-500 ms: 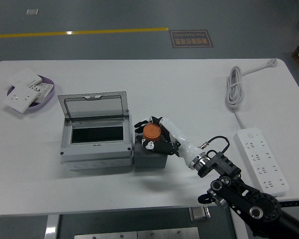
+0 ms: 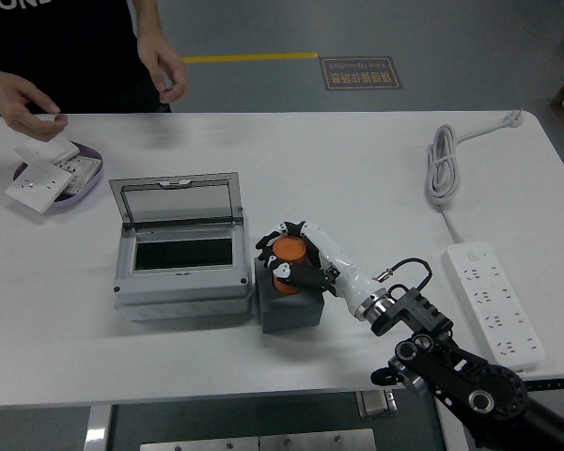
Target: Pick up the cylinder from the cube,place it in the box,flap close box
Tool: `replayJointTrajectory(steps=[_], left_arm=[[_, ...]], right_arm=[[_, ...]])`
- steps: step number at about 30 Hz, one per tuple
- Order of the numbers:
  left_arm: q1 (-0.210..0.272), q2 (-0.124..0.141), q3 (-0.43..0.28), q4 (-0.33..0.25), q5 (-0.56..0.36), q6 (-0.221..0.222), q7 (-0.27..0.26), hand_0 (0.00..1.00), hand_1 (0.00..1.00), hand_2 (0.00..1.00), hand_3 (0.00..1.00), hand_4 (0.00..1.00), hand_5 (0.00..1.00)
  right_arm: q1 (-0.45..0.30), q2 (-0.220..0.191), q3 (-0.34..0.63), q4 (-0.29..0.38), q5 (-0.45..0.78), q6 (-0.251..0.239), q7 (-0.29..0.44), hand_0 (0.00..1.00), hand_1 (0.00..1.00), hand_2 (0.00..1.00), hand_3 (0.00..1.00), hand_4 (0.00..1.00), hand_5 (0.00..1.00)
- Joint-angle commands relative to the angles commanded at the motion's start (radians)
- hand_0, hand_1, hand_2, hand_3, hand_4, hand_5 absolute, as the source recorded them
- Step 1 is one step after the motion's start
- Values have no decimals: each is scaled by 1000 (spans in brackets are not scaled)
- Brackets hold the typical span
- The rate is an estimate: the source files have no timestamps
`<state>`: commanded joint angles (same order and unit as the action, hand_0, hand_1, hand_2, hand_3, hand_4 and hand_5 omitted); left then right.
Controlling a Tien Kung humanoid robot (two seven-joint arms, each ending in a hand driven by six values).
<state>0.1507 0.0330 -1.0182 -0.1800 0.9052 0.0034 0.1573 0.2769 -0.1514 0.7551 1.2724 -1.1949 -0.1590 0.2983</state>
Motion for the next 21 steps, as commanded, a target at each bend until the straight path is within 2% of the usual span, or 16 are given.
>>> replayJointTrajectory(steps=[5,9,21], left_arm=[[2,-1,-2,0,1,1,0,923,852,854,951,2,2],[2,-1,-4,0,2,1,2,923,852,854,951,2,2],[4,2,-12,0,13,2,4,923,852,854,951,2,2]], right_arm=[[15,1,5,28,-18,-19,-16,341,333,346,264,2,2],[56,6,-24,52,-68,-42,-49,341,333,346,264,2,2],[271,77,-190,21,-254,-80,-153,335,329,346,252,2,2]])
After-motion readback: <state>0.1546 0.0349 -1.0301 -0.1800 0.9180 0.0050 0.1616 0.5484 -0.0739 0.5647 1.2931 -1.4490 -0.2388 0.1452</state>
